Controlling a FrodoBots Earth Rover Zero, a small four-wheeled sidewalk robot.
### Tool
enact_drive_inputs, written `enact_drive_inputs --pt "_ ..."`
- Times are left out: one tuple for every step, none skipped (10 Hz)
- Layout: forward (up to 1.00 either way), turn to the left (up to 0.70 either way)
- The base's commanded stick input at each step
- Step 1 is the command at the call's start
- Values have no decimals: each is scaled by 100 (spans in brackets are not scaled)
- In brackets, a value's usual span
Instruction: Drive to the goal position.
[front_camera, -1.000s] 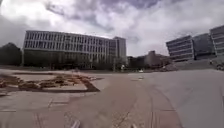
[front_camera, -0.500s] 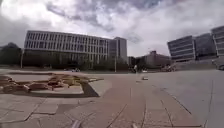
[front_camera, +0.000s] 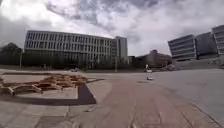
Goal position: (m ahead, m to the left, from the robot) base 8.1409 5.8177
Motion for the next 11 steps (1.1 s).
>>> enact_drive_inputs --pt "100 0" --pt "100 0" --pt "100 0" --pt "100 0" --pt "100 0" --pt "100 0" --pt "100 0" --pt "100 0" --pt "100 0" --pt "100 0" --pt "100 0"
